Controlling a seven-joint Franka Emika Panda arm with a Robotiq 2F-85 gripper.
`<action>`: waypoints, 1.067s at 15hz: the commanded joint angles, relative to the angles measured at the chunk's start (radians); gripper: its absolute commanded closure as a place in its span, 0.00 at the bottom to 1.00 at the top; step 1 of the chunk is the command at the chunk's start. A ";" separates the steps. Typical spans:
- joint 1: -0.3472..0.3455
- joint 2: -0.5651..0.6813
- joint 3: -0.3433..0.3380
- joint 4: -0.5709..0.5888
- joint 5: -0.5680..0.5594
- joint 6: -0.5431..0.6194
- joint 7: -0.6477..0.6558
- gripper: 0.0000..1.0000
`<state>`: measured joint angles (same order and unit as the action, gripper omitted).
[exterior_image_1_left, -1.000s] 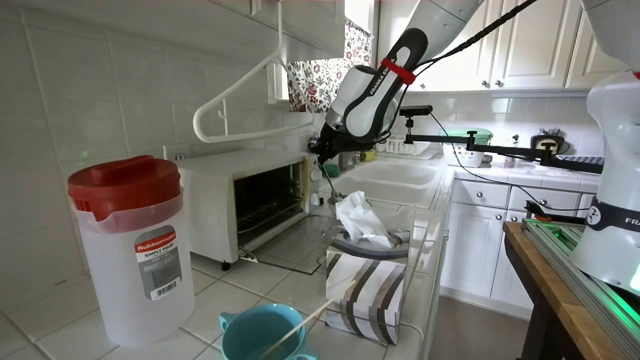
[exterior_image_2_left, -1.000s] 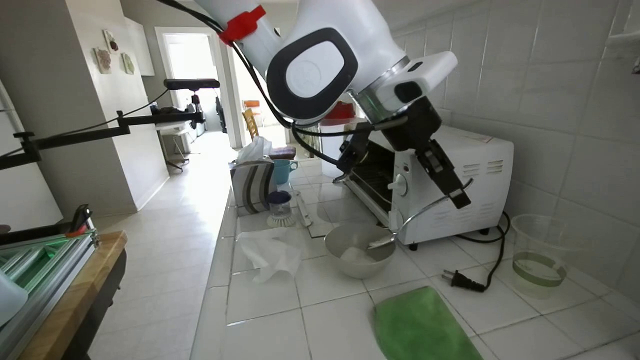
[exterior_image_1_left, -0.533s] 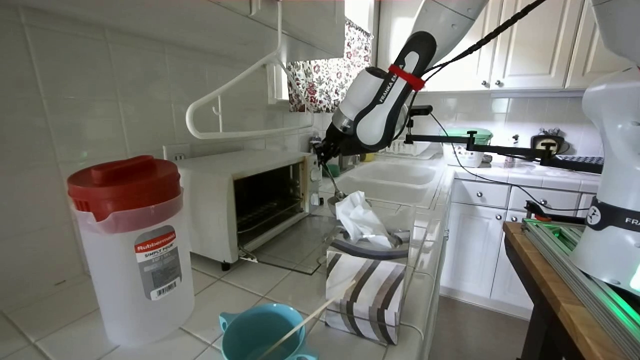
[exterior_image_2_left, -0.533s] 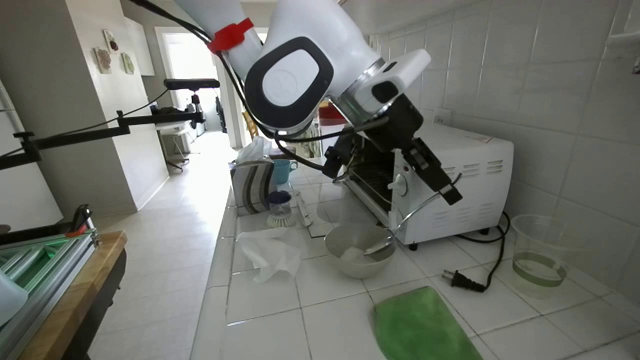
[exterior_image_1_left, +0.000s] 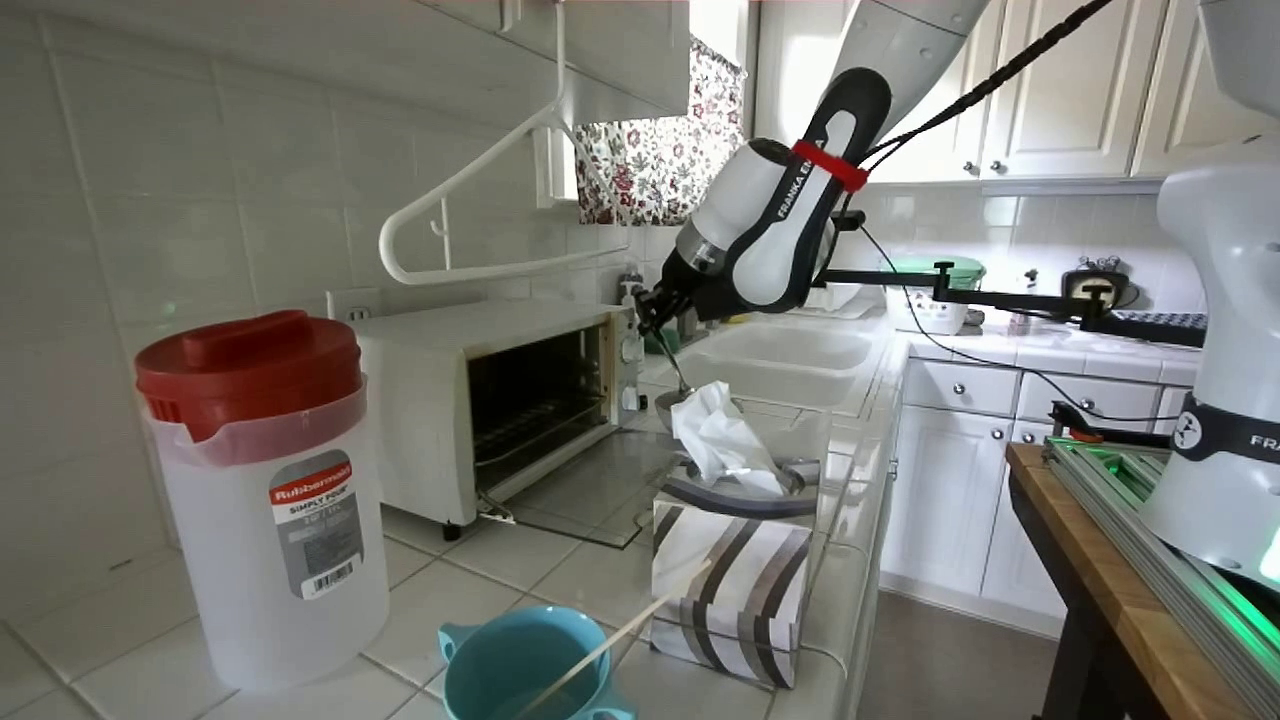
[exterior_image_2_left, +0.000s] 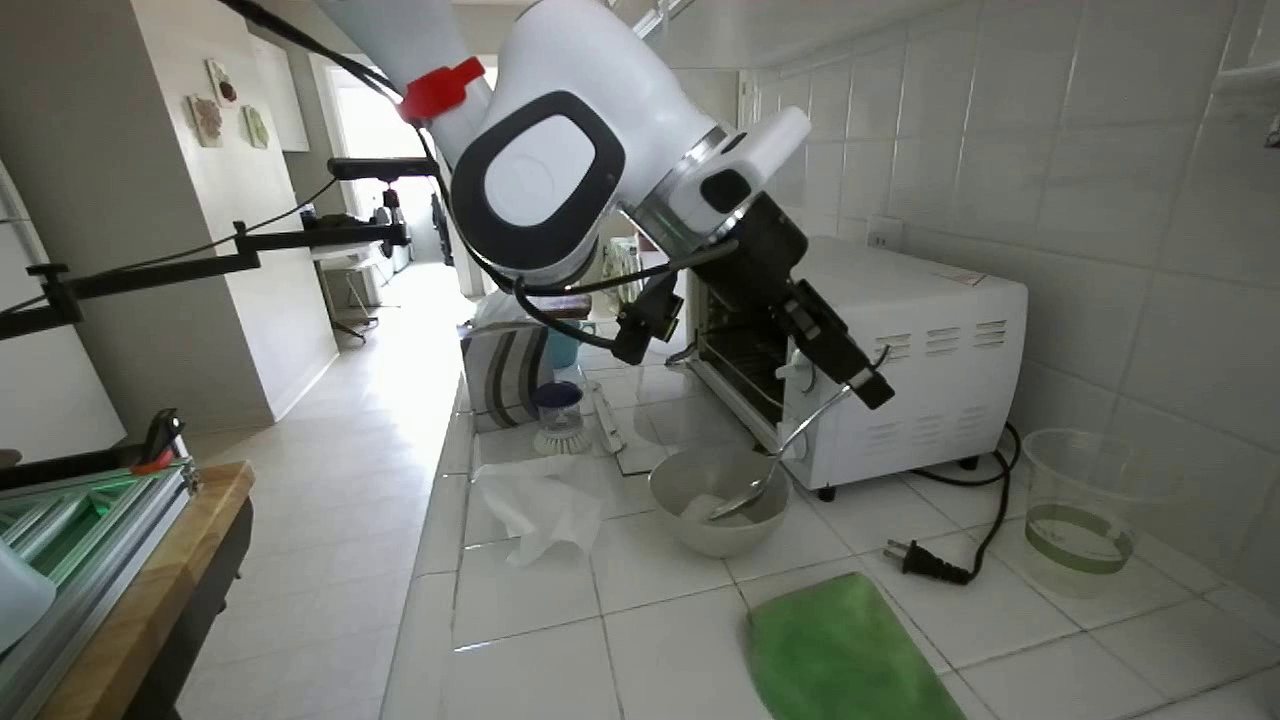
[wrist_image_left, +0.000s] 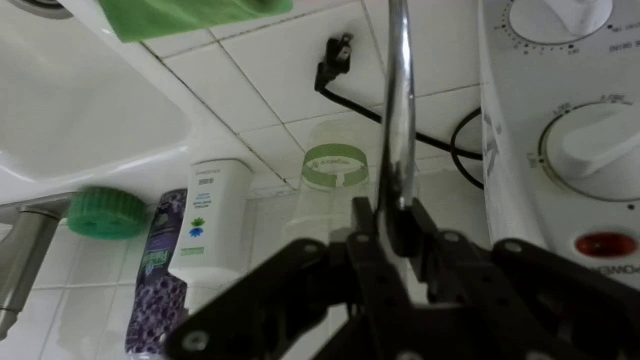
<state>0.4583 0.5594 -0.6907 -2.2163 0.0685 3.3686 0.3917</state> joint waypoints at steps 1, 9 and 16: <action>0.060 0.003 -0.059 -0.043 0.021 0.071 -0.002 0.95; 0.080 0.013 -0.060 -0.081 0.049 0.157 0.038 0.95; 0.080 0.030 -0.062 -0.088 0.045 0.178 0.051 0.95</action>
<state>0.5267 0.5731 -0.7429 -2.2866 0.0913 3.4791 0.4314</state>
